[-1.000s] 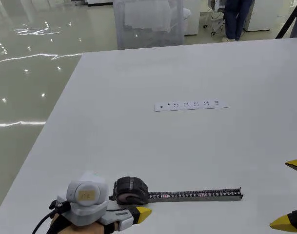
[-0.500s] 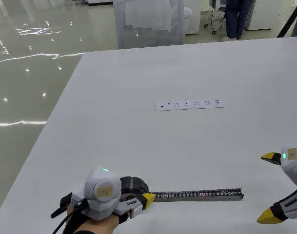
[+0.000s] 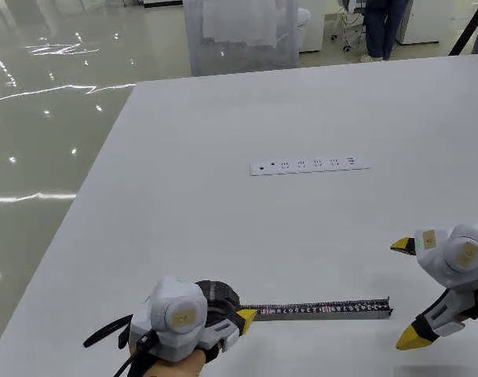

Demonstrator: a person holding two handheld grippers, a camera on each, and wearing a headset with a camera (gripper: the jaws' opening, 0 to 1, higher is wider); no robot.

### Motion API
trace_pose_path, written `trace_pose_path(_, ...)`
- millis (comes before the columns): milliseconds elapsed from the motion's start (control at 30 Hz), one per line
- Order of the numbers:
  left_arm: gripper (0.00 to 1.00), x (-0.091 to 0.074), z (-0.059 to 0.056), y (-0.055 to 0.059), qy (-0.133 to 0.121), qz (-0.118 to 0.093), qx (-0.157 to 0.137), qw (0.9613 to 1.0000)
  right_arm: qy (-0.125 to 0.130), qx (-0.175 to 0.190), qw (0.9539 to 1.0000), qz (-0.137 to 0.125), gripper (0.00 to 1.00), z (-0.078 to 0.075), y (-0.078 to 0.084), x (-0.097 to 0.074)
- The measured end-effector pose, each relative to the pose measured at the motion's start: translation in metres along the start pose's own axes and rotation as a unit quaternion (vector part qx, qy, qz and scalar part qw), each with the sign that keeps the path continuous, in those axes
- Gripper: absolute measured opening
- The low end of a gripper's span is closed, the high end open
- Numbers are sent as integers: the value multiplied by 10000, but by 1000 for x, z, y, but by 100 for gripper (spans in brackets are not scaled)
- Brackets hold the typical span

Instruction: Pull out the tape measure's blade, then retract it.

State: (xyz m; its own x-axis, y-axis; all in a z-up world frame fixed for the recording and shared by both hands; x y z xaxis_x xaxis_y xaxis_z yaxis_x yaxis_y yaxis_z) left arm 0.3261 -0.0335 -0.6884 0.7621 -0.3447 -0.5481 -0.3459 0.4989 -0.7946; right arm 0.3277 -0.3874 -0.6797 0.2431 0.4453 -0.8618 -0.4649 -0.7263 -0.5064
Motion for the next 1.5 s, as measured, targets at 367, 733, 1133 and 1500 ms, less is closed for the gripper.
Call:
trace_pose_path(367,82,6,0,4,-30,19,-70,10000,-127,-44,9998,148,100,-1,-3,14)
trace_pose_path(733,65,12,-1,7,-9,177,-128,9998,-169,-189,9989,401,81,-2,-1,18)
trace_pose_path(1133,61,11,-1,5,-31,148,-398,9991,-328,-285,9973,596,48,1,1,18)
trace_pose_path(1500,62,11,-1,-3,-120,173,-522,9984,-406,-274,9967,652,28,4,-4,21)
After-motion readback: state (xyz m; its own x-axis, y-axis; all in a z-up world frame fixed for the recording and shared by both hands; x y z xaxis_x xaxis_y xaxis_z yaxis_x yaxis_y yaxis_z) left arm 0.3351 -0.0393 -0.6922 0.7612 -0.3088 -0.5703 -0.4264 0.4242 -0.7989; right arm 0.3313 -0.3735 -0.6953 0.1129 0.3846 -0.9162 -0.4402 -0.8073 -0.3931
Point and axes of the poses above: the centre of the closed fingertips' face, and the gripper's own axes: x roughly forward along the fingers, z roughly to its left, y roughly out of its underside, the point moved 10 cm from there along -x, roughly backward along the fingers, and after that the axes turned 15 degrees about x, right-handed, at the moved point
